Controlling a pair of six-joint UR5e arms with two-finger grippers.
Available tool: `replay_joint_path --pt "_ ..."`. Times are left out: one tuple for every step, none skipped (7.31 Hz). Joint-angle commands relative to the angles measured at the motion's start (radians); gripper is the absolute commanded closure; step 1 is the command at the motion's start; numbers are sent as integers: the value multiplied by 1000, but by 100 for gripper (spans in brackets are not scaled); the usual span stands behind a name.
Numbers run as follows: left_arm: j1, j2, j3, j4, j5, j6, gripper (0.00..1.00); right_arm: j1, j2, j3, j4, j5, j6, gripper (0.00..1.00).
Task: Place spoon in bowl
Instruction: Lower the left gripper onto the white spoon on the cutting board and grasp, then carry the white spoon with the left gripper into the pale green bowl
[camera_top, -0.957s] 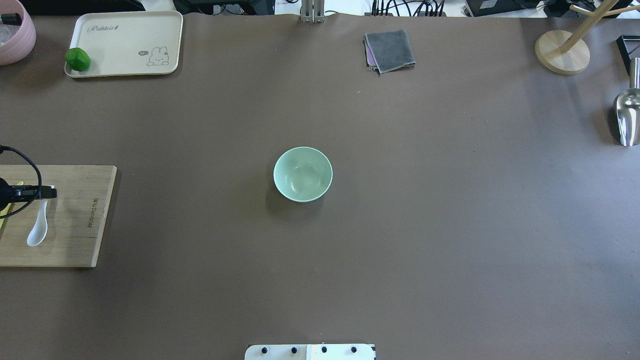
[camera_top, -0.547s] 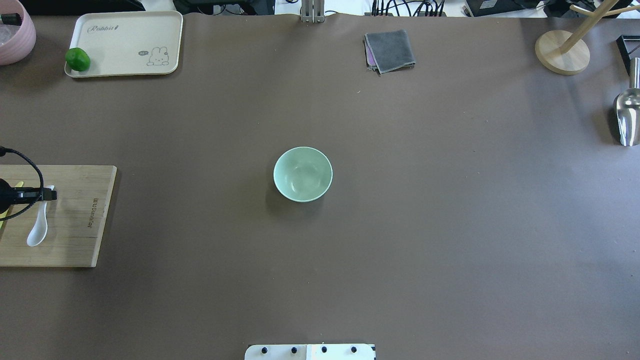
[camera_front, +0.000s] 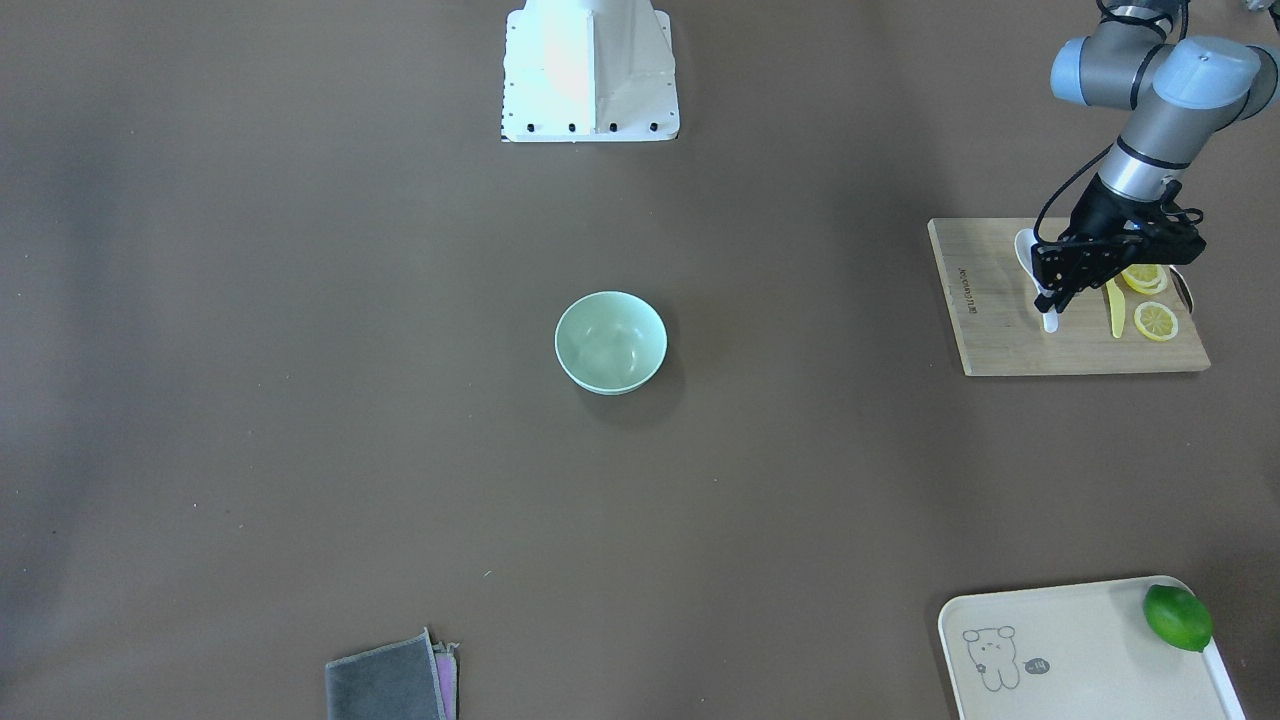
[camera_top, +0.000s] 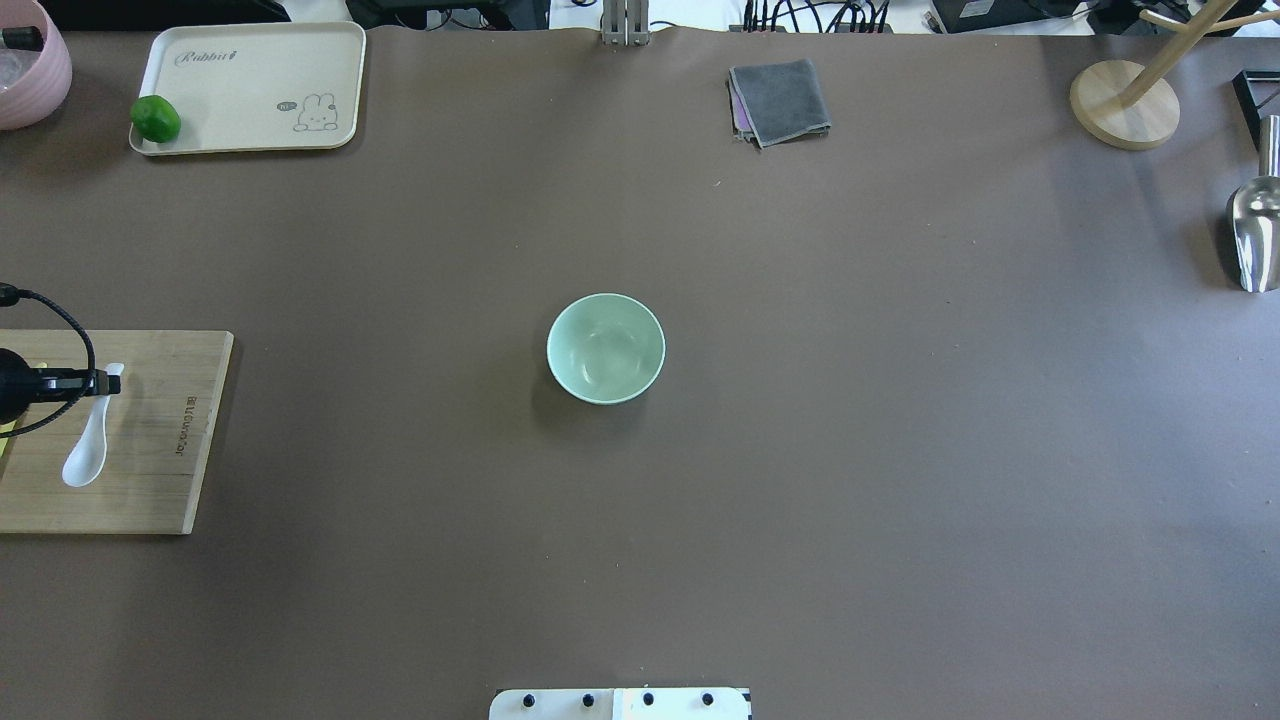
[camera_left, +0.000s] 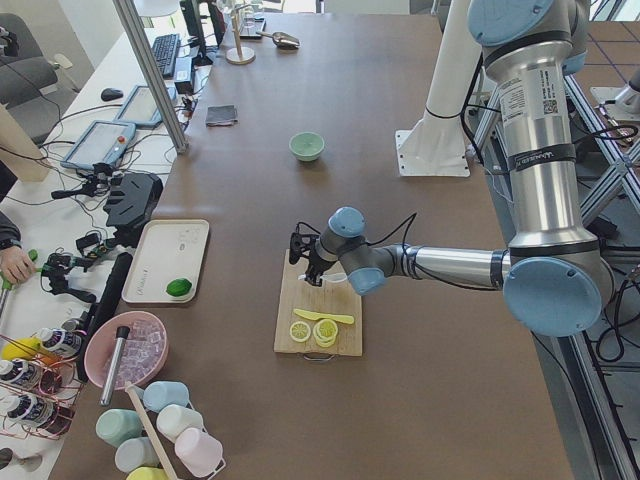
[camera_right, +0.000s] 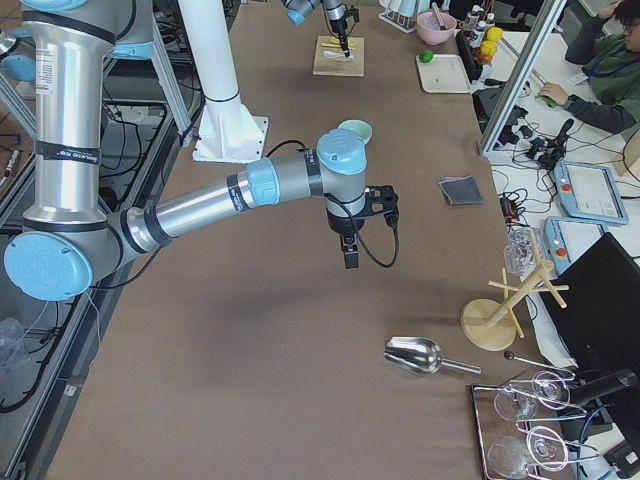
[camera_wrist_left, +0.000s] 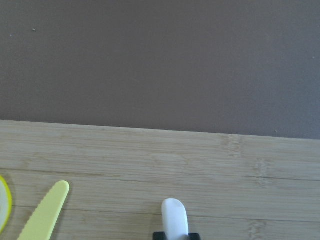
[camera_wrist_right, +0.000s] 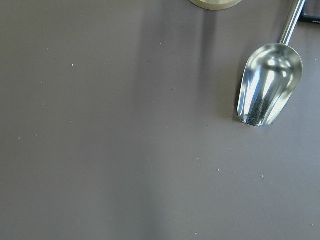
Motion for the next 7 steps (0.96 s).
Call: replay_joint_path --pt "0 -62 -56 19 -3 -130 100 7 -27 1 2 1 -5 0" --pt "0 -159 -53 61 2 -259 100 19 -38 -4 2 1 -5 0" --pt "4 -241 -53 112 6 -344 100 24 -54 -5 2 3 -3 0" --pt "23 -304 -53 137 35 -450 100 26 -68 -5 2 3 -5 0" --pt "93 -399 -49 207 119 -539 100 27 -75 -5 2 4 -3 0" --pt "177 -556 -43 371 223 -652 100 30 -76 -5 2 4 -5 0" --pt "274 -694 -35 516 314 -747 100 30 -75 -7 2 3 -5 0"
